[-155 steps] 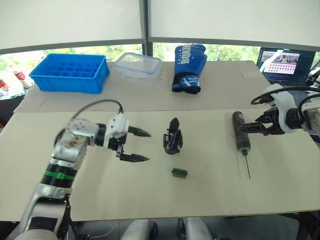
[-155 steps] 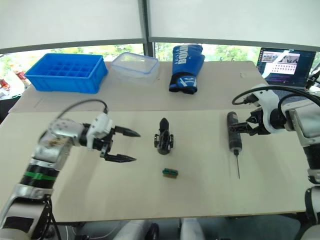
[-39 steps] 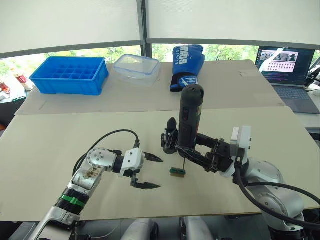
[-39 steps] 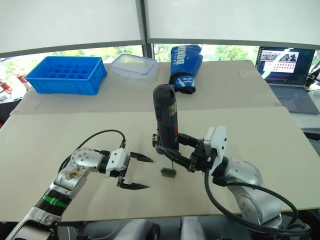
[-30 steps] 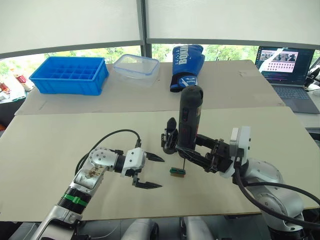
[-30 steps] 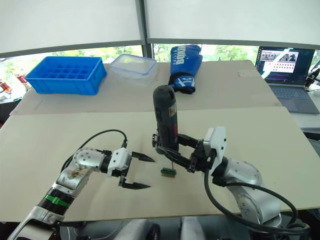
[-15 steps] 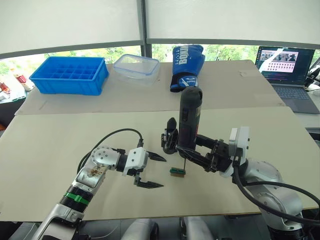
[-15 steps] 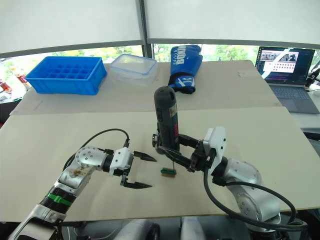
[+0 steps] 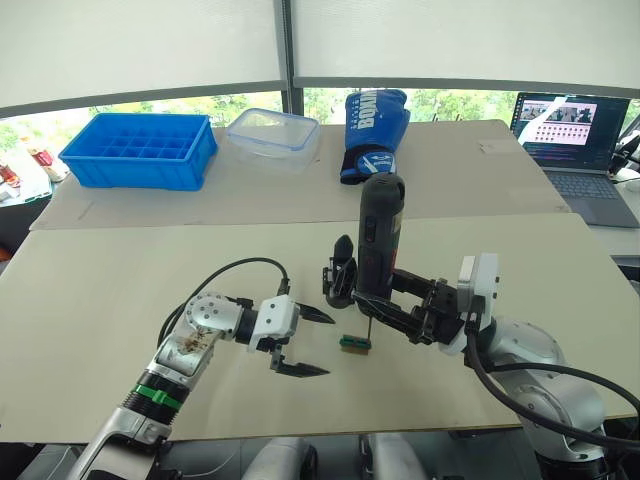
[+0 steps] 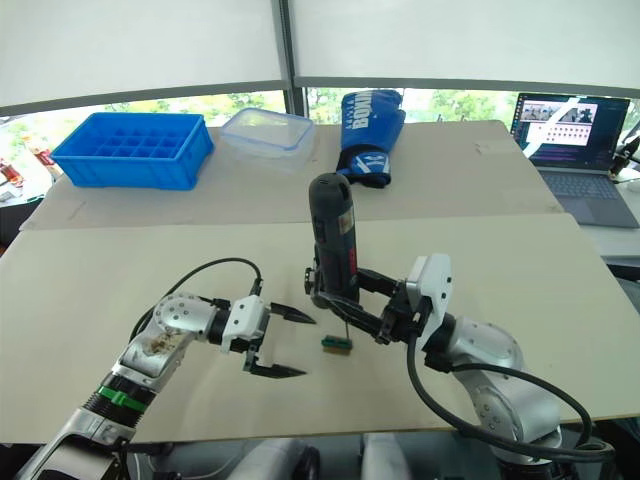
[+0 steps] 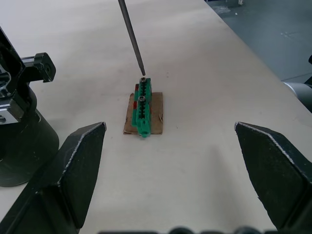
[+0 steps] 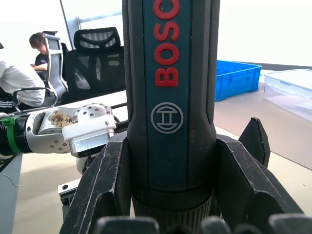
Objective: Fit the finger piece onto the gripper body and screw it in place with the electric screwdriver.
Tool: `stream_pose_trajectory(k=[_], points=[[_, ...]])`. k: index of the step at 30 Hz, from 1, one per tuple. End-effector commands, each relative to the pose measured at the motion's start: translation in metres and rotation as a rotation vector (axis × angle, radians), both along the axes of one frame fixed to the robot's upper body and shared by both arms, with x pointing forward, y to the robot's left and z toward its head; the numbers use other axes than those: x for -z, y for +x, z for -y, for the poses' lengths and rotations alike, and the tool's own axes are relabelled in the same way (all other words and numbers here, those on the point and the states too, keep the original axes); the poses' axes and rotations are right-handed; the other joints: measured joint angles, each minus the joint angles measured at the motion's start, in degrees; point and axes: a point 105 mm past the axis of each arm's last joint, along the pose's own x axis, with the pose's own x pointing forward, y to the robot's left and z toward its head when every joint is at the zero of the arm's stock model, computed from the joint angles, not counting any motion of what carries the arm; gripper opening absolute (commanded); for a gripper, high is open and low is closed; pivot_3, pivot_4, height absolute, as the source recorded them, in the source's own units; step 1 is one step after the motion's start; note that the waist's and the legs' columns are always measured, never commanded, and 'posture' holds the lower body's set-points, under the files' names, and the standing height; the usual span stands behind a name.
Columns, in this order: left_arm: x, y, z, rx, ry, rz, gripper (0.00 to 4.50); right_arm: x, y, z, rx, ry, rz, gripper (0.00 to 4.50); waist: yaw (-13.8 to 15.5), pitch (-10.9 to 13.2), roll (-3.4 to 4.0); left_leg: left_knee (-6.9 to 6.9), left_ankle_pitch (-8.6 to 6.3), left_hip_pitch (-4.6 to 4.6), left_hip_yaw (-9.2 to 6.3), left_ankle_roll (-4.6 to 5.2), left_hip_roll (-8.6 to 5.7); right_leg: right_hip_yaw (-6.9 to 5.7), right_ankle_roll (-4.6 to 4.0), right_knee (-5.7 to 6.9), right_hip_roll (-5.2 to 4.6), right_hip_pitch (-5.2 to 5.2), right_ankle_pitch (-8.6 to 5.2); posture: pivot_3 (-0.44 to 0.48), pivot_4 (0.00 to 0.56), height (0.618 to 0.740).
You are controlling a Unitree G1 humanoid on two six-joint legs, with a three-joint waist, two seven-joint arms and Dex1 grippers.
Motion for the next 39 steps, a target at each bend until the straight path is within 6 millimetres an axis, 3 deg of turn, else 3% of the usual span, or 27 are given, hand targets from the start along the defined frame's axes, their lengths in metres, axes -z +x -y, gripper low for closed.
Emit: stream_pose_trajectory(k=[1,39], points=[[-0.0052,0.001,0.003,0.014,-0.013,0.028,4.5,-0.0153,-0.0052,-0.0022,-0.014,0.027,0.084,1.91,0.0,0.0,0.0,0.0,0.0,0.0,0.0,0.0,0.0,0.0,0.0,0.0,0.0,0.0,0.0,0.0,0.15,0.74],[-0.0025,0.0,0.0037,0.027,-0.01,0.034,4.5,-0.0148,-0.0059,0.0029,0.013,0.029,0.078,1.91,0.0,0.0,0.0,0.0,0.0,0.0,0.0,0.0,0.0,0.0,0.0,0.0,0.0,0.0,0.0,0.0,0.15,0.74]])
